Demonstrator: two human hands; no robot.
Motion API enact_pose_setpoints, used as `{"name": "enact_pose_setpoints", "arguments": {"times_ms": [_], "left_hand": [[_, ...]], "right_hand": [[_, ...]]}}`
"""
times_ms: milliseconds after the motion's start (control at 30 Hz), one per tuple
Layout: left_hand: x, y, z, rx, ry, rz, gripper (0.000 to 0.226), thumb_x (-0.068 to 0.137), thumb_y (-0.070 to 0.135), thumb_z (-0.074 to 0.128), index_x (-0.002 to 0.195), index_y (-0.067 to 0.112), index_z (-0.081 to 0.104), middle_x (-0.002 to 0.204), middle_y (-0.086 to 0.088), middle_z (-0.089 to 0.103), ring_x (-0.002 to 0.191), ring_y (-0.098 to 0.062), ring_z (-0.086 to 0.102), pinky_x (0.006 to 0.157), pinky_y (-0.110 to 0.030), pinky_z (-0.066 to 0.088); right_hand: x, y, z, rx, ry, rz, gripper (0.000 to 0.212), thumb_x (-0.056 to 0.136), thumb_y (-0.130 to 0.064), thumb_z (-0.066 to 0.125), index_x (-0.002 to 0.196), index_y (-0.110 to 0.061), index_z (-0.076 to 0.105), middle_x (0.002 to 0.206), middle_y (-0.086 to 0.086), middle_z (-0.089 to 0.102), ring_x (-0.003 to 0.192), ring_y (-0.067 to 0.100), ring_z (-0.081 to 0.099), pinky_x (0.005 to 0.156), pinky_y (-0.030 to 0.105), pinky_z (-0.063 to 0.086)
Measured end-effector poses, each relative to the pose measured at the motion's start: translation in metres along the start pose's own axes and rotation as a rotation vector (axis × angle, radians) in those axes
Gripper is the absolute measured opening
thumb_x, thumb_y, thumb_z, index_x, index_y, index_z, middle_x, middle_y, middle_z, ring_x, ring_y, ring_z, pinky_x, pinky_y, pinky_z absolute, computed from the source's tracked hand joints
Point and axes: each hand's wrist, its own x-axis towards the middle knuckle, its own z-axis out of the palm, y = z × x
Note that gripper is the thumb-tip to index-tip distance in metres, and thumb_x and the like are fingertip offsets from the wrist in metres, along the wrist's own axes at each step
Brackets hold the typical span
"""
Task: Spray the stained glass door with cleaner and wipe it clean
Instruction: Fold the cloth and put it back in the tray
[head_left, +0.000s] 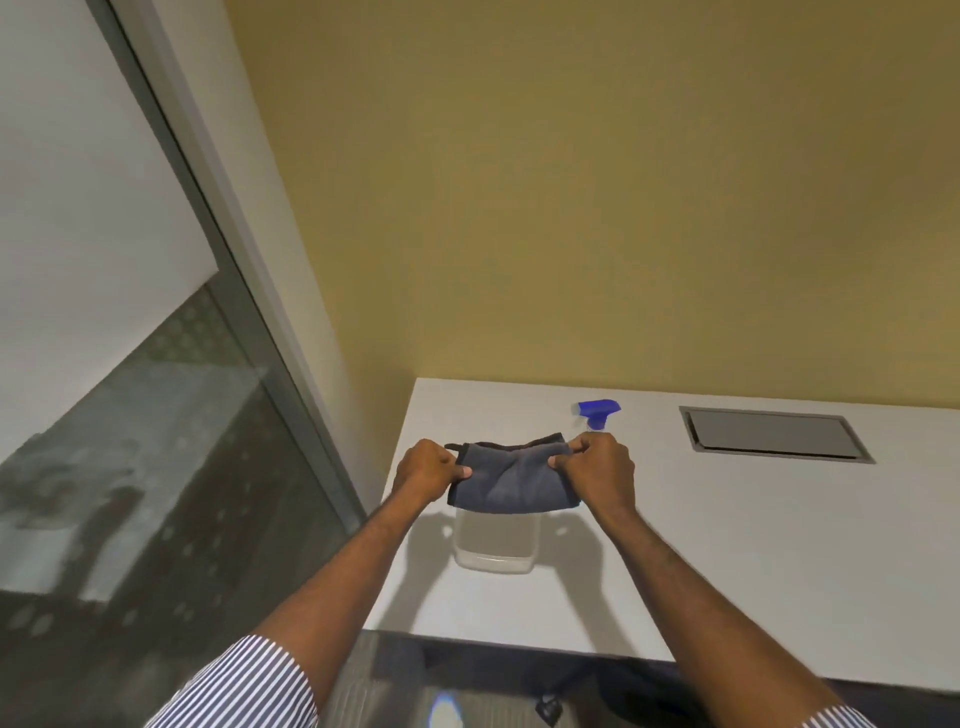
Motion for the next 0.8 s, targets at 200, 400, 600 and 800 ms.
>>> {"name": "enact_pose_setpoints", "arguments": {"times_ms": [200, 400, 600, 800], "left_hand": [[0.044, -0.012, 0.021, 0.088, -0.063, -0.046, 0.059, 0.078, 0.024, 0.086, 0.048, 0.017, 0.035, 0.050, 0.004, 0.041, 0.048, -0.018, 0.037, 0.049, -0.027, 0.026], [0.078, -0.040, 0.042, 0.054, -0.157, -0.147, 0.047, 0.063, 0.024, 0.092, 0.050, 0.018, 0.048, 0.054, 0.002, 0.055, 0.052, -0.020, 0.051, 0.051, -0.024, 0.037], [0.097, -0.049, 0.056, 0.092, -0.182, -0.216, 0.038, 0.064, 0.032, 0.093, 0.065, 0.017, 0.058, 0.080, -0.004, 0.070, 0.085, -0.030, 0.072, 0.074, -0.032, 0.061], [0.102, -0.063, 0.076, 0.143, -0.195, -0.186, 0.033, 0.073, 0.033, 0.089, 0.089, 0.011, 0.069, 0.083, -0.002, 0.066, 0.079, -0.023, 0.065, 0.078, -0.028, 0.059]], "right_hand": [[0.022, 0.014, 0.049, -0.070, 0.011, 0.094, 0.022, 0.082, -0.023, 0.073, 0.066, -0.019, 0.059, 0.064, -0.001, 0.059, 0.065, 0.022, 0.059, 0.054, 0.023, 0.036], [0.039, 0.026, 0.093, -0.179, -0.014, 0.166, 0.022, 0.085, -0.021, 0.066, 0.066, -0.016, 0.054, 0.068, 0.001, 0.060, 0.066, 0.024, 0.058, 0.051, 0.024, 0.033], [0.054, 0.034, 0.119, -0.260, -0.065, 0.210, 0.014, 0.089, -0.025, 0.062, 0.083, -0.014, 0.066, 0.084, 0.005, 0.071, 0.075, 0.024, 0.065, 0.062, 0.025, 0.044], [0.064, 0.043, 0.139, -0.363, -0.132, 0.216, 0.017, 0.090, -0.026, 0.061, 0.097, -0.012, 0.067, 0.096, 0.007, 0.072, 0.090, 0.028, 0.069, 0.073, 0.031, 0.054]]}}
